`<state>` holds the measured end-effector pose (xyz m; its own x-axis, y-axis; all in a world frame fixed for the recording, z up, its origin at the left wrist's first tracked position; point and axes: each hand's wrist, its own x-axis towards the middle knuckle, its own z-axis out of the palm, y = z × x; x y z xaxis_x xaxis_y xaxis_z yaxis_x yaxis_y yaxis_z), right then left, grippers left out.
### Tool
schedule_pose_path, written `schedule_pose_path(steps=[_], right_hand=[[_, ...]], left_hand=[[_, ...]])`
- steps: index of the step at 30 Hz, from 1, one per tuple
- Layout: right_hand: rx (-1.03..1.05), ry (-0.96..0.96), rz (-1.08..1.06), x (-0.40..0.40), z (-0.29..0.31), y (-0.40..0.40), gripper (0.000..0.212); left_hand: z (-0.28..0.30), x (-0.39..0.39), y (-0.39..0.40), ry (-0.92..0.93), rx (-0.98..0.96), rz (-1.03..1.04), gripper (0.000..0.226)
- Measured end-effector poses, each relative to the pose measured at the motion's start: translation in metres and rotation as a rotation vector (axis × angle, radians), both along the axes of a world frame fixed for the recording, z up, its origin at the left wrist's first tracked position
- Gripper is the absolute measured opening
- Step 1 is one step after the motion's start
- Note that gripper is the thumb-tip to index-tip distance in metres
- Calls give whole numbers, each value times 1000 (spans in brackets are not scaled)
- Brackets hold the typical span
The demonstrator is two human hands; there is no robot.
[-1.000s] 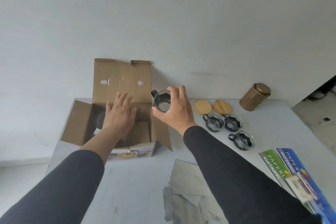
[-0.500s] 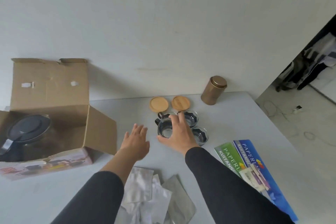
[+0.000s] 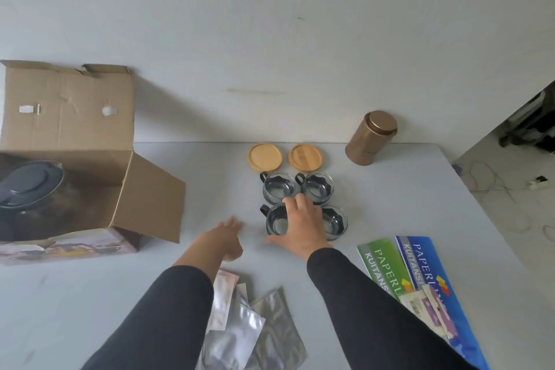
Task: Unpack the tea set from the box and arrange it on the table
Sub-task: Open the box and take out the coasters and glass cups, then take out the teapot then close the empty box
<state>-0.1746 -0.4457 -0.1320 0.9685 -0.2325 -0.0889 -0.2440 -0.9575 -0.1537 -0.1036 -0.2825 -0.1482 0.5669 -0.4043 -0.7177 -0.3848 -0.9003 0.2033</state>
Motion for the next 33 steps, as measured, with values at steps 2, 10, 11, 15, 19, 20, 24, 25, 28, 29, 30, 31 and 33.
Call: schedule_pose_path(steps=[2,10,11,15,19,20,24,25,28,29,30,31,33], right_hand=[[-10,16,3,2,-2,-2,79],[-21,42,1,2,-6,-10,80],[-23,41,-1,2,-6,-10,81],[-17,24,-10,-1,-7,-10,85],[-16,28,-5,-4,-7,-10,87],[-16,19,-5,-4,-6,-10,86],[-45,-114,22,-5,2,-5,72],[-51,-156,36,-2,6,-4,67],[-38,-275,75,12,20,7,55],[-34,-305,85,18,25,13,51],[-30,-332,95,25,30,20,48],[-21,-353,103,31,35,29,47],[5,-383,118,44,45,54,49]], left_hand=[[-2,-2,-2,-2,6,13,71],[4,-6,-8,-22,34,28,71],[4,-7,-8,-23,35,28,72],[4,-6,-9,-27,37,28,72],[5,-9,-8,-28,32,36,73],[6,-9,-8,-29,33,34,73],[17,-13,-4,-46,71,-36,71],[20,-14,-2,-56,85,-59,69],[27,-14,9,-74,41,-56,65],[30,-11,14,-86,2,-35,64],[34,-6,20,-108,-38,-11,63],[40,1,27,-143,-73,11,62],[54,18,47,-224,-126,52,58]])
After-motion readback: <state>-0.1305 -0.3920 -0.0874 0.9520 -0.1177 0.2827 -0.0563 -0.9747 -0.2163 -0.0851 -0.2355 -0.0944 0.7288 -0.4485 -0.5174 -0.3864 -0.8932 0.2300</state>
